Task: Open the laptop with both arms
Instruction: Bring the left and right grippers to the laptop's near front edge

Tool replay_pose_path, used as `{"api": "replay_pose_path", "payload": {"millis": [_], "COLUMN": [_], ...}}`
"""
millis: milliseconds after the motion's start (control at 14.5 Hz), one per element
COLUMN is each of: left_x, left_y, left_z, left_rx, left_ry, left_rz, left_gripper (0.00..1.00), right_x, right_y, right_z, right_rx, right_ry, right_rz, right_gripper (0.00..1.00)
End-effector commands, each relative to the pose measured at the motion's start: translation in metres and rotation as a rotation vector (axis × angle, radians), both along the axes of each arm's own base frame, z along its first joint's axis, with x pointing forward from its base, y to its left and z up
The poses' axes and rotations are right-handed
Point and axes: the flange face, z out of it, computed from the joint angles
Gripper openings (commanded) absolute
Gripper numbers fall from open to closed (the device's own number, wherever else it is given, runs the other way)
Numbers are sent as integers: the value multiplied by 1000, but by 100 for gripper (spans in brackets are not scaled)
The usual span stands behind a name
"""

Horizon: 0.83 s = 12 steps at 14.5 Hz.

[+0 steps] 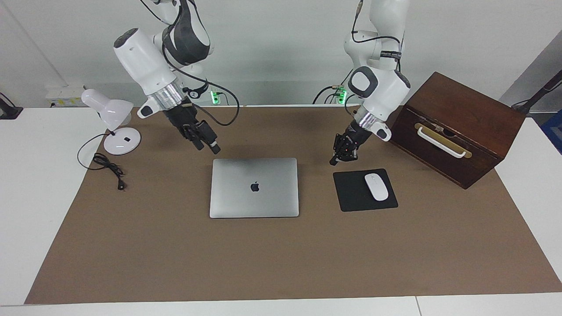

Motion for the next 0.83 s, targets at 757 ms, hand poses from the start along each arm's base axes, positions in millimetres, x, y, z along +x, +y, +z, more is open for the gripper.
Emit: {"api": "replay_pose_path", "payload": {"millis": [757], "left_x": [-37], "left_y": [-71], "left_z": [-75], "left_rx": [-210], "left_ry": [192], "left_rz": [384], "left_gripper": [0], "right_x": [-58], "right_y": [75], "right_z": [-56], "right_rx": [115], "right_ry": [74], "right_rz": [-218], "right_gripper": [100]}}
